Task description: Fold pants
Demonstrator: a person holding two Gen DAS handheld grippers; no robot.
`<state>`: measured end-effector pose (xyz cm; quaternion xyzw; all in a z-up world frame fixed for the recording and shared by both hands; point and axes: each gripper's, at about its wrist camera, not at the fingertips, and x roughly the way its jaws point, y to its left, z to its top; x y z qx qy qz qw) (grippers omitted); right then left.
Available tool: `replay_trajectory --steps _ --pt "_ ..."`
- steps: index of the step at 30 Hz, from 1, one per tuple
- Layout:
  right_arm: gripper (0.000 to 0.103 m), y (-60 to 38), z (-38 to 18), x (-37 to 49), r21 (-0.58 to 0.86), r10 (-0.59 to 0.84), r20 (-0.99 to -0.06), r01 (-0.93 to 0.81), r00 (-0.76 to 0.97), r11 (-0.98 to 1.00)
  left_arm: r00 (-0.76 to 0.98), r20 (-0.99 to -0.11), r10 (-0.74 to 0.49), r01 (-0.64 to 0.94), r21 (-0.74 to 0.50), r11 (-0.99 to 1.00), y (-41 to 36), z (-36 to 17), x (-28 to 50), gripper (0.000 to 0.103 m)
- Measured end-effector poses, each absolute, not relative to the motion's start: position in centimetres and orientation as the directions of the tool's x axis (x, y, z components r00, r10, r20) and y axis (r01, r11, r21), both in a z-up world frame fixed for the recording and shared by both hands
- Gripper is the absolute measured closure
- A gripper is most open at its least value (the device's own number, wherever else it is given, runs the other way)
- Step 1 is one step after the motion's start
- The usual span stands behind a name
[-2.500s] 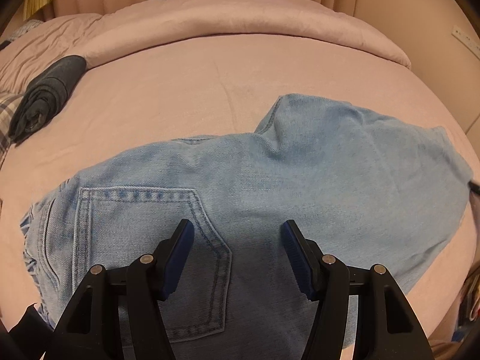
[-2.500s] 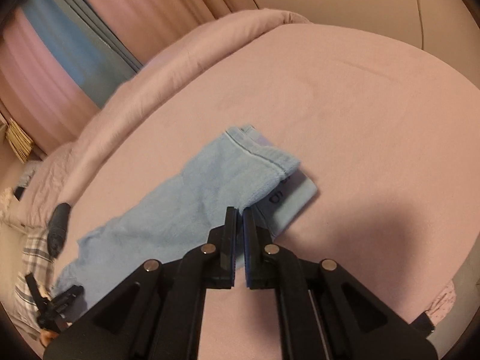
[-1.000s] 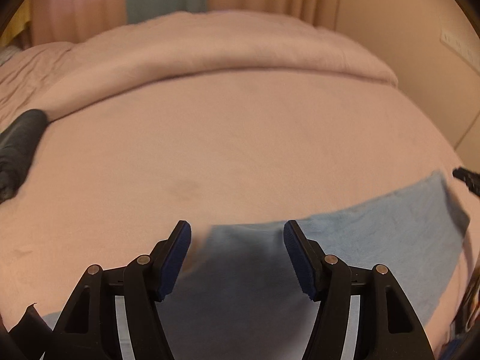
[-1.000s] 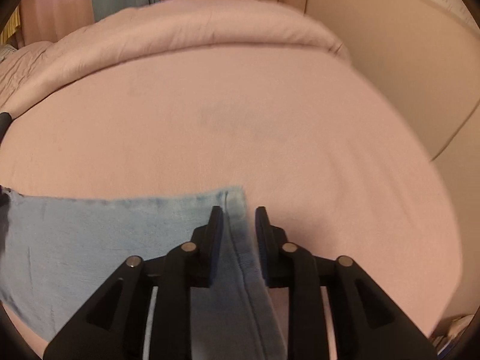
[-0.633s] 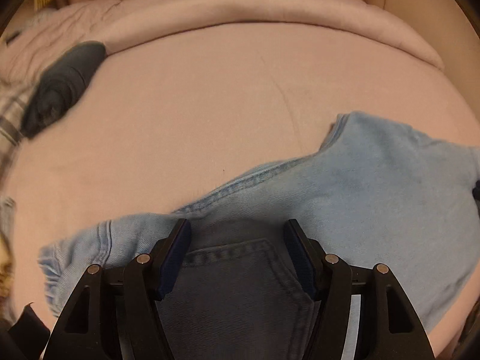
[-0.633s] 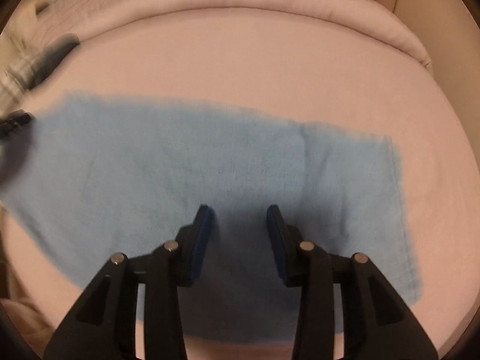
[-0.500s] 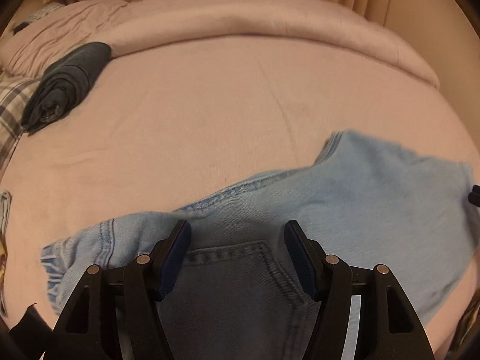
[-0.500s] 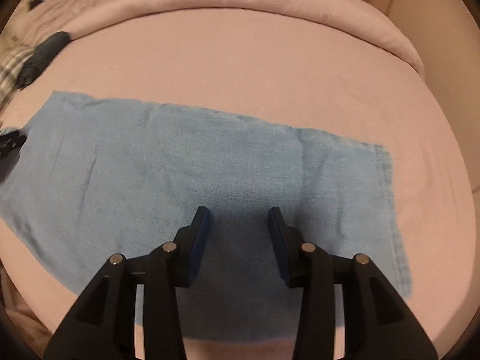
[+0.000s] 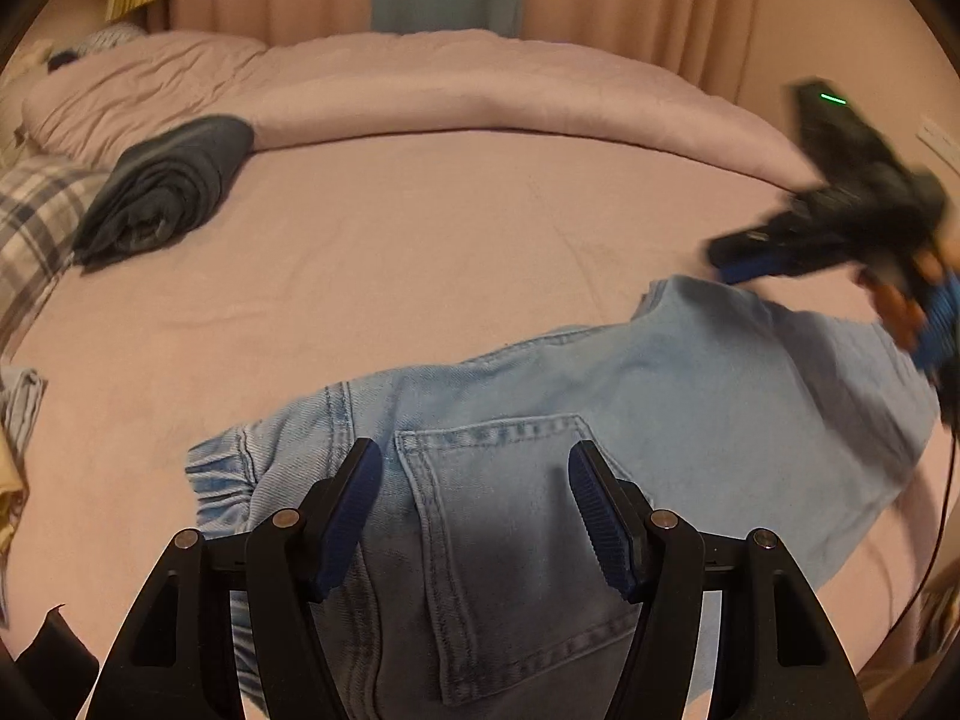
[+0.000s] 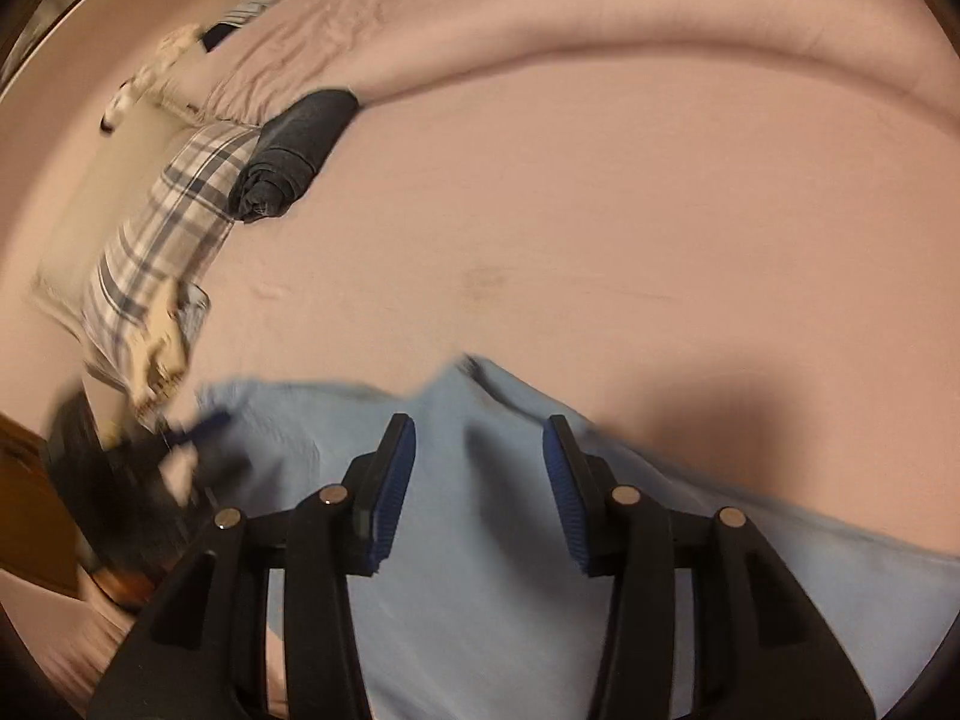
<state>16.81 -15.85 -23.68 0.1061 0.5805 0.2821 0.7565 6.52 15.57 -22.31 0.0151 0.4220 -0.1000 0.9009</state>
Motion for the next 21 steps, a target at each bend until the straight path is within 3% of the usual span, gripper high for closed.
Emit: replay_trajectory --steps 5,8,9,10,14,18,21 --pt "0.062 -13.8 -25.5 18.3 0.568 0.585 -0.811 -0.248 -0.006 0.785 0.626 -0.768 -0.137 0.223 0.008 0.975 15.3 -22.8 6.1 0.038" --pt "0.080 -13.0 -25.5 18.0 0.552 0.564 -0.824 -0.289 -0.046 0.782 0.630 -0.765 -0.133 0.237 0.026 0.971 15.5 -23.1 6.0 0.038" --pt "0.093 -12.8 -25.4 18.2 0.548 0.562 -0.826 -0.300 -0.044 0.781 0.632 -0.763 -0.133 0.239 0.029 0.971 15.6 -23.2 6.0 0.038" --pt "0.096 -12.9 -24.9 17.9 0.534 0.556 -0.831 -0.311 -0.021 0.786 0.632 -0.763 -0.137 0.241 0.025 0.970 15.9 -23.3 6.0 0.038" --pt "0.100 -13.6 -24.5 18.2 0.523 0.566 -0.822 -0.310 0.064 0.794 0.627 -0.765 -0.144 0.233 0.008 0.973 16.5 -23.5 6.2 0.044" --pt "0.101 -11.7 -27.6 19.6 0.323 0.371 -0.921 -0.304 0.118 0.896 0.618 -0.776 -0.126 0.215 0.012 0.977 16.6 -23.8 6.9 0.046" --pt "0.097 -12.0 -26.7 19.4 0.384 0.437 -0.885 -0.275 0.162 0.881 0.602 -0.788 -0.125 0.203 -0.001 0.979 16.6 -23.1 6.9 0.046"
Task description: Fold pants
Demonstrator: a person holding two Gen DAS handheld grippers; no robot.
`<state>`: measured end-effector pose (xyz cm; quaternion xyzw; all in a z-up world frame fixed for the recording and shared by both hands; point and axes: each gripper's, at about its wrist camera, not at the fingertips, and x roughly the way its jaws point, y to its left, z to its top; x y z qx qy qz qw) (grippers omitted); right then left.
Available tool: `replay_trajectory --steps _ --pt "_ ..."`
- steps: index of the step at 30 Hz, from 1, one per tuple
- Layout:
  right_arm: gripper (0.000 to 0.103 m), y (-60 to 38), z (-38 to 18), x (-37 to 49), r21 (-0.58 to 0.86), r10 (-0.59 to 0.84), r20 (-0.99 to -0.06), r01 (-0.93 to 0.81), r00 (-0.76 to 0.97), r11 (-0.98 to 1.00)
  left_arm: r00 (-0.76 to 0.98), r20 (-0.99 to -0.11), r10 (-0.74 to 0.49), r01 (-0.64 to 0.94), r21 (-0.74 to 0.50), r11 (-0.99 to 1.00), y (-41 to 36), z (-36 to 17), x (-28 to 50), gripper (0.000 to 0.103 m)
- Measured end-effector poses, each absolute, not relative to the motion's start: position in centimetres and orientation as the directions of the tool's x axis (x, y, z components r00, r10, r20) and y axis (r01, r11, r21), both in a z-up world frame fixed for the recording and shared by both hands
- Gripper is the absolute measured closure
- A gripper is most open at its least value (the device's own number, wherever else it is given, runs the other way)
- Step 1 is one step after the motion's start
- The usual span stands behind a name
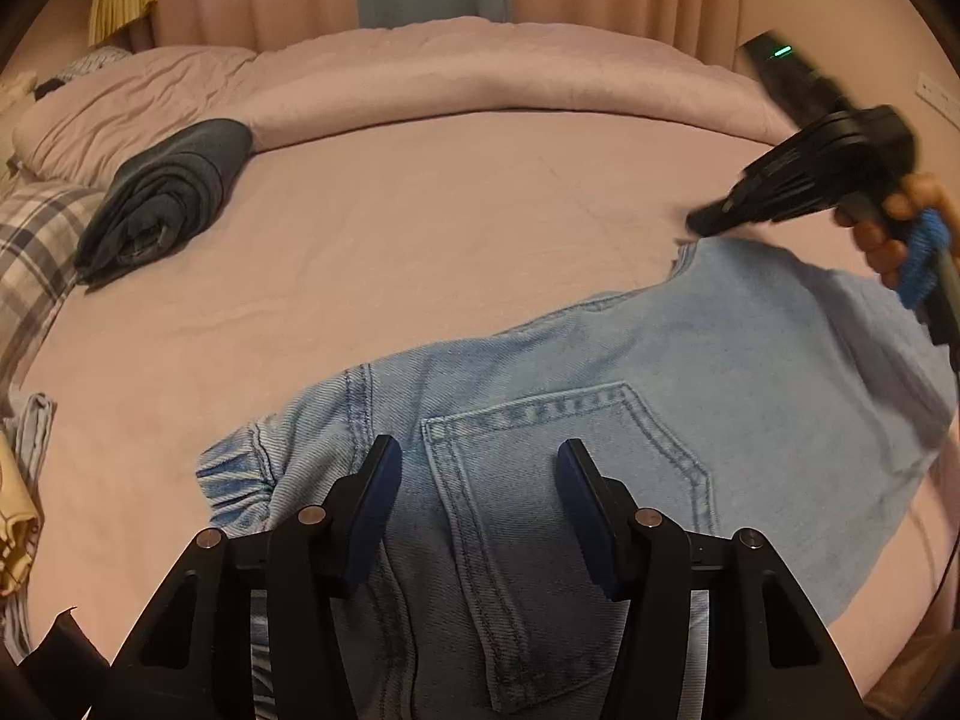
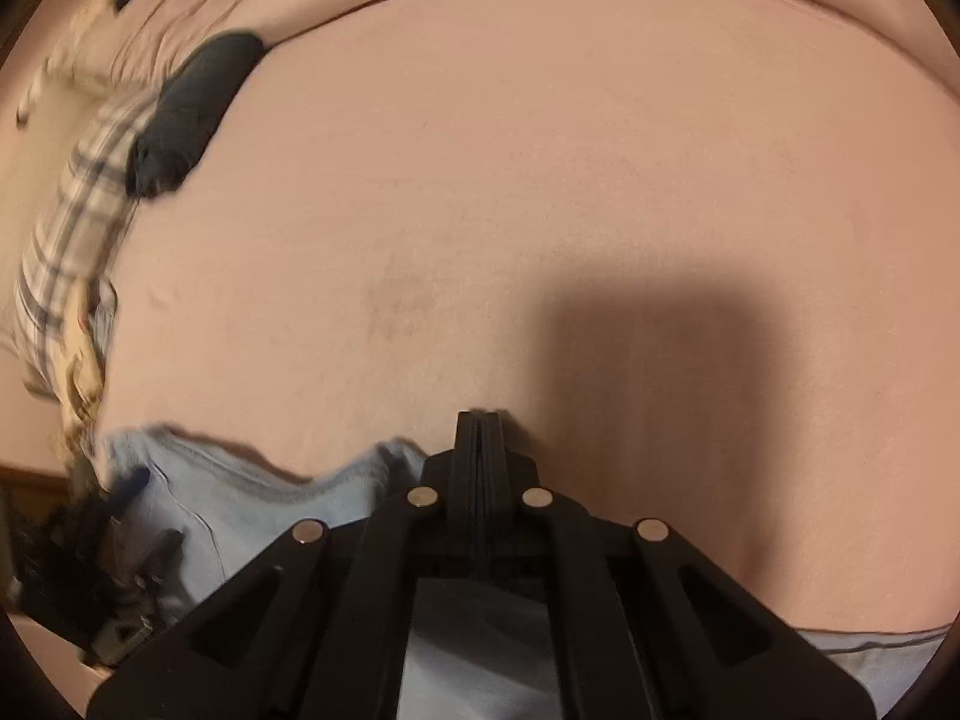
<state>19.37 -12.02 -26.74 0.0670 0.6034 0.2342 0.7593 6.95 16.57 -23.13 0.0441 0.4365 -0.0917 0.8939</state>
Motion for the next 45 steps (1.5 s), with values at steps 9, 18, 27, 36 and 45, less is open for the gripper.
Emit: replay_trajectory --steps 9,18,27,36,45 --pt "0.065 -12.1 -22.3 12.5 0.354 0.493 -0.852 -0.496 0.179 0.793 0.628 -0.767 -0.134 0.191 -0.015 0.981 16.5 -20.9 5.9 0.035" --pt "0.098 -14.9 -26.7 16.0 0.319 0.392 -0.890 -0.293 0.235 0.901 0.547 -0.833 -0.078 0.043 -0.065 0.997 18.9 -22.7 9.1 0.035" --pt "0.068 -23.1 -22.8 5.0 0.291 0.382 -0.842 -0.276 0.381 0.916 0.594 -0.804 -0.026 0.104 0.045 0.994 16.6 -22.6 4.7 0.035" --pt "0.069 -33.1 -26.4 2.2 0.479 0.451 -0.782 -0.047 0.429 0.876 0.575 -0.818 0.000 0.084 0.059 0.995 16.5 -21.9 4.8 0.028" --pt "0.055 -46.4 -25.3 -7.3 0.648 0.263 -0.644 0.328 0.719 0.688 0.568 -0.778 -0.268 0.193 -0.191 0.962 10.8 -19.1 4.3 0.028"
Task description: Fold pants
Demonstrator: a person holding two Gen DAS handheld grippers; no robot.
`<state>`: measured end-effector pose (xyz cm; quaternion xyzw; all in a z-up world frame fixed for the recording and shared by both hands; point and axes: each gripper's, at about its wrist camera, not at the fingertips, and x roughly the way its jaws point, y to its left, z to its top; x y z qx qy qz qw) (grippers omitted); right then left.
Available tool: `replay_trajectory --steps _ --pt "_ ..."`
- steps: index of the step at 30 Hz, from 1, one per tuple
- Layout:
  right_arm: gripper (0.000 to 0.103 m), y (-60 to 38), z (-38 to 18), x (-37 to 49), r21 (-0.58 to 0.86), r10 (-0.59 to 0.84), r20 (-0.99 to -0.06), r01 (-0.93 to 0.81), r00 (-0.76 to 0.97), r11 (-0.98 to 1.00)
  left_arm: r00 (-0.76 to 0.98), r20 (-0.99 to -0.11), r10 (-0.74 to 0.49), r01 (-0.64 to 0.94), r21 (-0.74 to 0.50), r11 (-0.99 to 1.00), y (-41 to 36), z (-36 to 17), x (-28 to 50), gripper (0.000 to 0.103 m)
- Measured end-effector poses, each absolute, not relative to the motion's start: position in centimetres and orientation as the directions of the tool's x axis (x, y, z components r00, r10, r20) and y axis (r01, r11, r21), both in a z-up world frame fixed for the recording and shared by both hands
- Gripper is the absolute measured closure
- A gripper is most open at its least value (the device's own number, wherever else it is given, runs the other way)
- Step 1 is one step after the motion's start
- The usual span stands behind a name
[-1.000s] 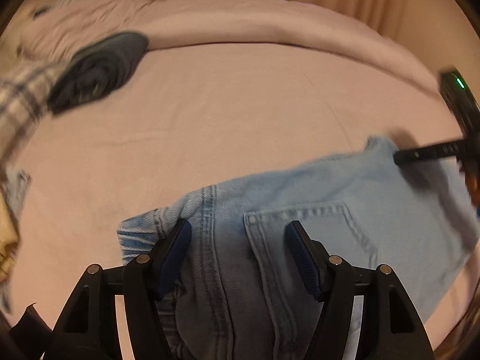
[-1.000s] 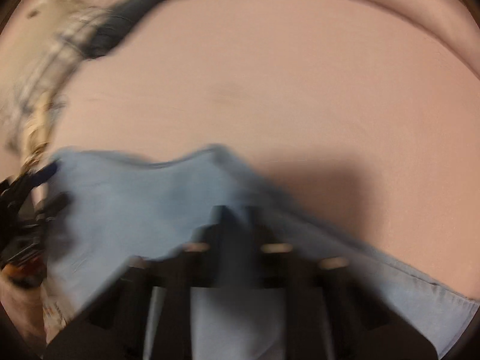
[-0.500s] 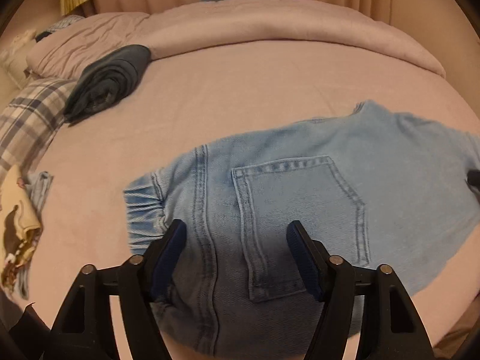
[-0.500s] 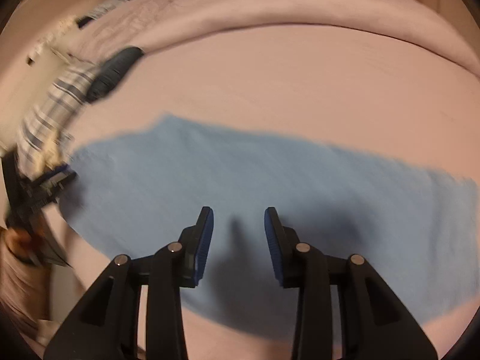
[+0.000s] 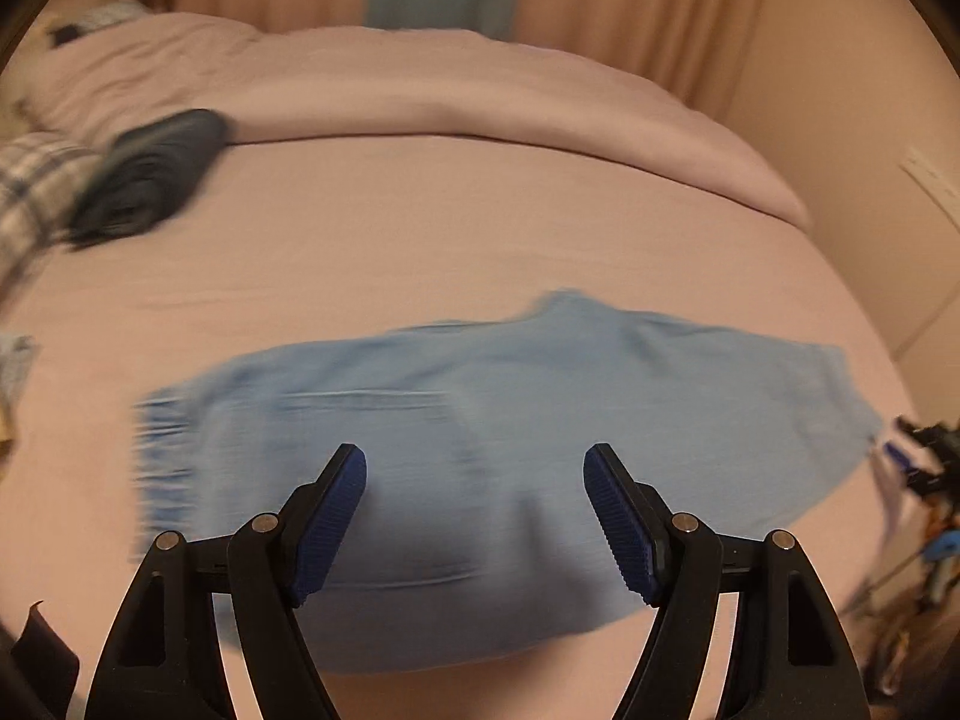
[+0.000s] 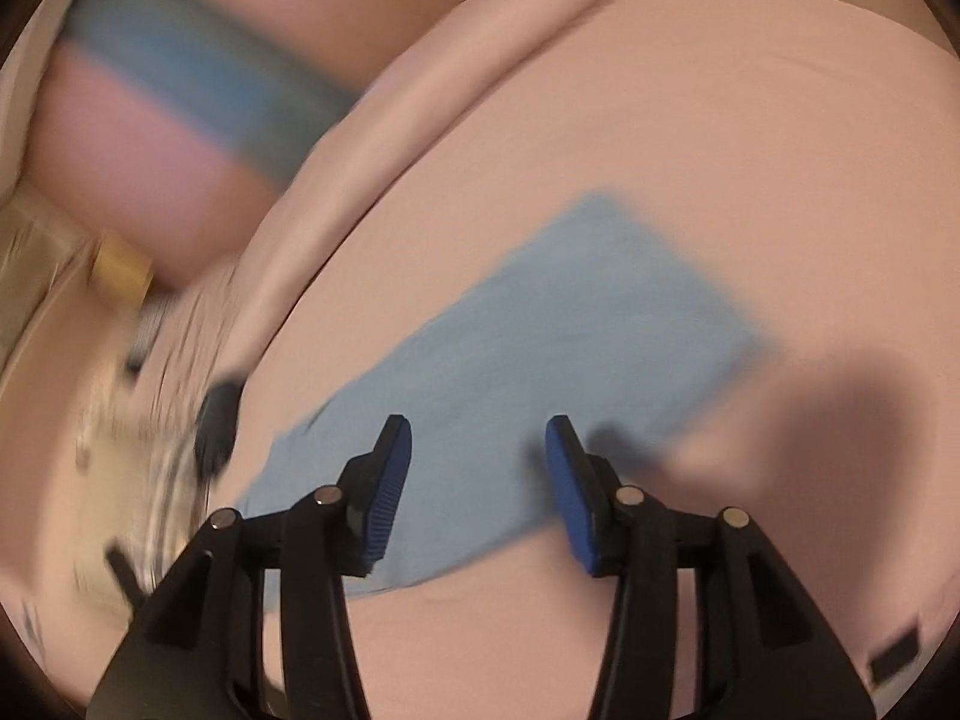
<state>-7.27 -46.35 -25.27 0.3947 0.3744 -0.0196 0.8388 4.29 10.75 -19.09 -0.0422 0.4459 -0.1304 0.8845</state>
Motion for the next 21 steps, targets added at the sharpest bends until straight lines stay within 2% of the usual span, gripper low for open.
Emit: replay_trajectory --steps 4,12,15,18,21 --pt "0.055 -48.7 -27.8 -8.9 0.694 0.251 -0.643 0.412 0.723 0.591 0.468 -0.784 -0.407 0.321 -0.279 0.905 3.6 -19.8 6.0 0.028" --pt "0.056 -48.6 -28.8 -5.9 0.725 0.270 -0.609 0.386 0.746 0.571 0.244 -0.788 -0.566 0.466 -0.416 0.780 -10.4 -22.2 8.5 0.028" --pt "0.063 -50.6 -28.7 -6.1 0.719 0.258 -0.608 0.383 0.751 0.580 0.171 -0.765 -0.621 0.440 -0.504 0.743 -13.7 -23.3 9.3 0.028" --pt "0.083 -51.7 -28.9 -6.4 0.701 0.235 -0.624 0.401 0.745 0.589 0.114 -0.775 -0.621 0.358 -0.551 0.754 -15.2 -25.5 10.6 0.028" --pt "0.089 -52.3 -29.0 -6.9 0.707 0.240 -0.618 0.394 0.749 0.587 0.118 -0.777 -0.619 0.340 -0.554 0.760 -15.5 -26.2 10.7 0.028"
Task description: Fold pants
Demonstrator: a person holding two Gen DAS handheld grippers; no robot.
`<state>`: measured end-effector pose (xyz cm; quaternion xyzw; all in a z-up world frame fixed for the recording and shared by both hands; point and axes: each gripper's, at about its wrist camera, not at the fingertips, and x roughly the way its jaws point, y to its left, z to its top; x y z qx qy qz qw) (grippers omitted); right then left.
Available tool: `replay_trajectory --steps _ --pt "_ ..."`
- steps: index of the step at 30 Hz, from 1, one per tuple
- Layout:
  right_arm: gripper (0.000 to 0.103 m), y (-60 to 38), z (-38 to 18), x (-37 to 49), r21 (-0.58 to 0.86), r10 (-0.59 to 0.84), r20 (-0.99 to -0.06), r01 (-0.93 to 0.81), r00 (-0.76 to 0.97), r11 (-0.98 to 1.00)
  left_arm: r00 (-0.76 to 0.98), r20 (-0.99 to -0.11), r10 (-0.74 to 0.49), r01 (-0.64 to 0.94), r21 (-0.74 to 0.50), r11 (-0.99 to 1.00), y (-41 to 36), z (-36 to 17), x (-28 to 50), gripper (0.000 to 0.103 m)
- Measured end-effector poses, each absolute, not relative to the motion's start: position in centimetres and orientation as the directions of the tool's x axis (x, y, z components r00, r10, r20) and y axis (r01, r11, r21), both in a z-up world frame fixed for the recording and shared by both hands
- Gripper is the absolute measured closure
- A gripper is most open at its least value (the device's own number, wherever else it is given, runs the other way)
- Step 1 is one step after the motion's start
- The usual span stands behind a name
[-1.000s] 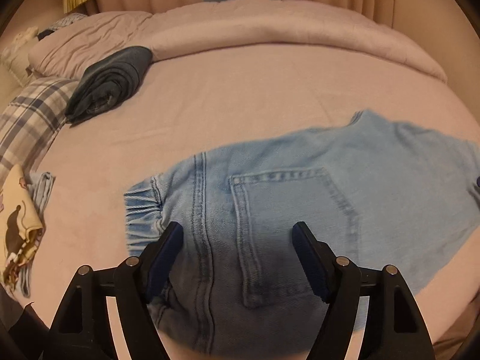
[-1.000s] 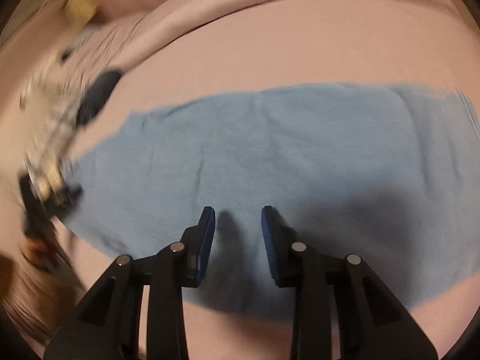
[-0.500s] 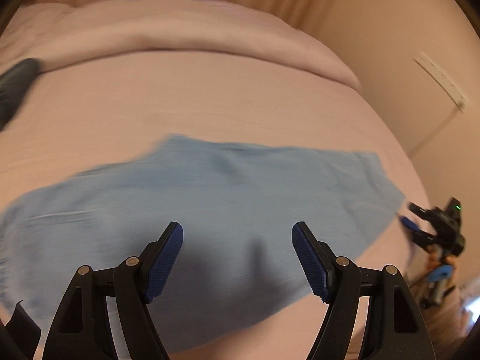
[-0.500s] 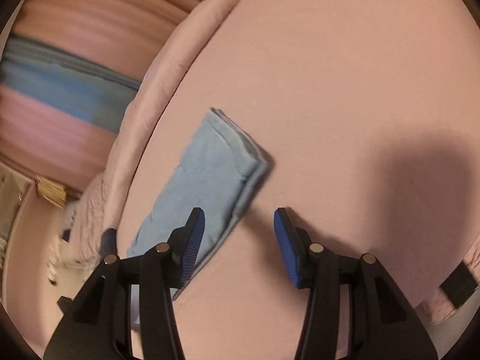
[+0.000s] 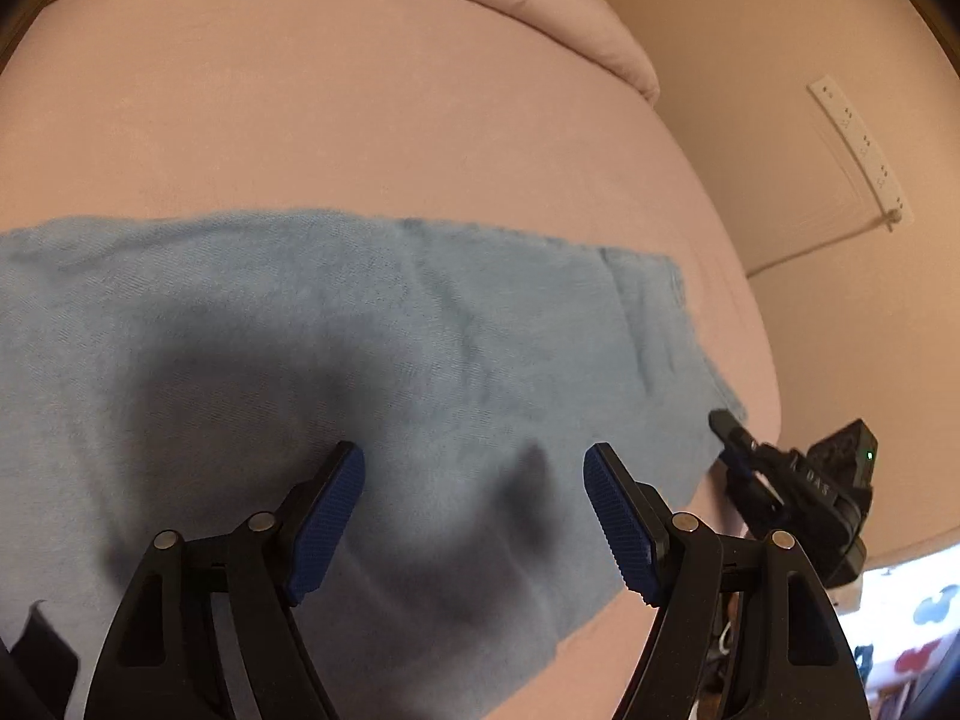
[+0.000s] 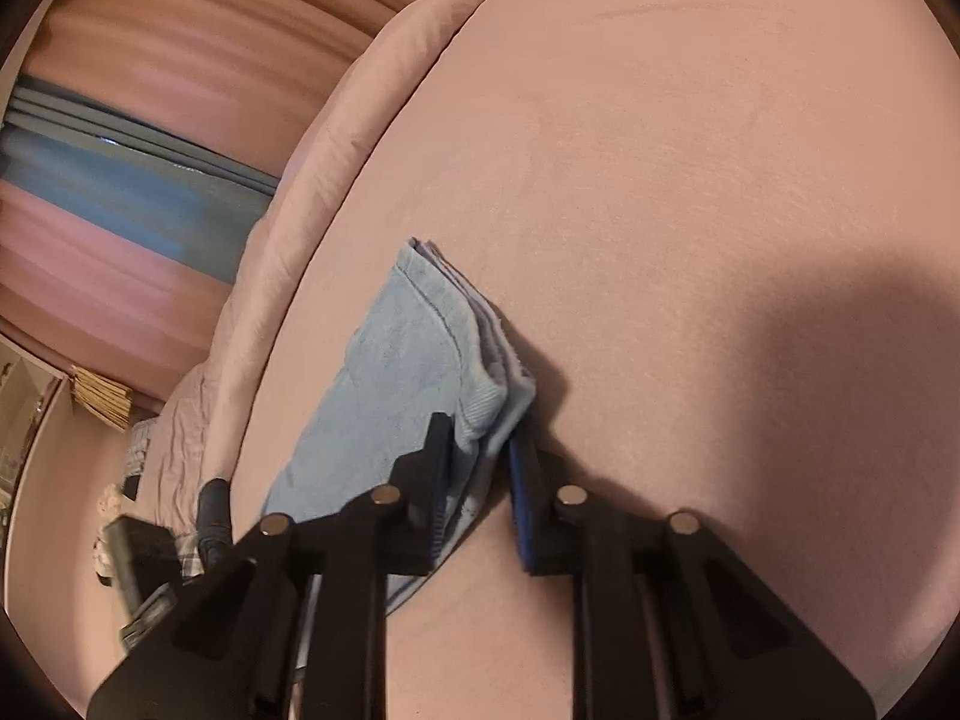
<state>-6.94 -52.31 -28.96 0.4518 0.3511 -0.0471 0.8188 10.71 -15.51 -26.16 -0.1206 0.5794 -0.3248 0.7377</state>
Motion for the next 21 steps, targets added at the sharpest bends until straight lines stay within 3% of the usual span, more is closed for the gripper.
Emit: replay_trajectory --steps 6,10,16,21 --pt "0.092 -50.1 -25.3 -5.8 0.616 0.191 -0.617 0.318 0.763 0.721 0.093 -0.742 -0.664 0.304 -0.614 0.729 -14.5 -25.9 11.2 0.028" --pt "0.092 -45.7 -21.1 -5.2 0.503 0.179 -0.578 0.175 0.796 0.847 0.105 -0.635 -0.766 0.211 -0.738 0.641 -12.5 -25.6 11.2 0.028" --pt "0.092 -38.2 -20.0 -3.9 0.349 0.226 -0.597 -0.004 0.770 0.937 0.136 -0.442 -0.887 0.233 -0.856 0.463 -11.8 -22.5 10.2 0.028" --pt "0.092 -33.7 -21.4 -3.1 0.259 0.250 -0.618 -0.107 0.745 0.960 0.060 -0.437 -0.897 0.204 -0.875 0.440 -14.1 -23.2 11.0 0.028"
